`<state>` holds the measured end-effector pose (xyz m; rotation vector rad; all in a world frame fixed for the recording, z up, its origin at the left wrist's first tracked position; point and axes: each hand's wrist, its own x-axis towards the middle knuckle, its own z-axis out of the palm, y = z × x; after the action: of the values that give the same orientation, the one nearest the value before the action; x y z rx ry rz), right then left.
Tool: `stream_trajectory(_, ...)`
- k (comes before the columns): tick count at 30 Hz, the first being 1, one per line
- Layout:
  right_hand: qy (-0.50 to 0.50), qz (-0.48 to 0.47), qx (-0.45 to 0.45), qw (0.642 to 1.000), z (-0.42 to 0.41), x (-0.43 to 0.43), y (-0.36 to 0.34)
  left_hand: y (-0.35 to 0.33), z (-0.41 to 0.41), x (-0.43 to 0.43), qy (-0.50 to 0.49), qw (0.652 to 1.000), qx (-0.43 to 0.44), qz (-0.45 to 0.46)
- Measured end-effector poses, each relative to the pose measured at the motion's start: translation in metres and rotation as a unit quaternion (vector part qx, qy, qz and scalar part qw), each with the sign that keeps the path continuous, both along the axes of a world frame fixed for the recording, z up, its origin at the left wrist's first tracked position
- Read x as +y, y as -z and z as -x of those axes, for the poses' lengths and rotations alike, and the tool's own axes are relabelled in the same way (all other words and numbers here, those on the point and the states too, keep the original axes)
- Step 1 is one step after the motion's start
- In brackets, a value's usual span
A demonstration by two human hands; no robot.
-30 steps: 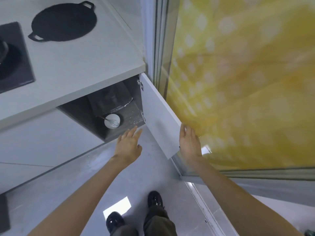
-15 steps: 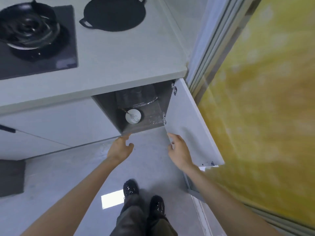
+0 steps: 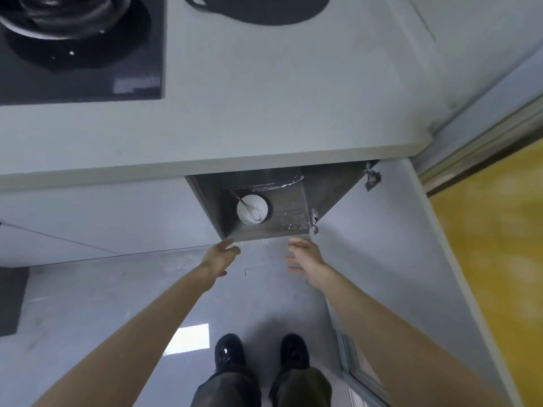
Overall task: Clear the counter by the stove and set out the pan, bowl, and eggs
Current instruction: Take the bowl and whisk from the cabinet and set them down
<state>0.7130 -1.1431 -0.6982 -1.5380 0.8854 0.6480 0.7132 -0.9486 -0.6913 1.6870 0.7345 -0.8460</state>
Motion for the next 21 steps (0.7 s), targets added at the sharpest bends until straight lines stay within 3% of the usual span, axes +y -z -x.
stream_trajectory(10, -0.019, -0.016, -0.011, 1.000, -0.081, 0.008, 0.169, 0.189, -0.061, 0.000, -0.147, 0.985, 0.003, 0.087)
stream_trajectory(16, -0.077, 0.087, -0.135, 0.984, -0.111, 0.010, 0.283, 0.279, -0.082, -0.005, -0.162, 0.979, -0.012, 0.120)
stream_trajectory(21, -0.089, 0.082, -0.174, 0.977, -0.144, 0.020, 0.363, 0.345, -0.112, -0.005, -0.198, 0.970, -0.042, 0.134)
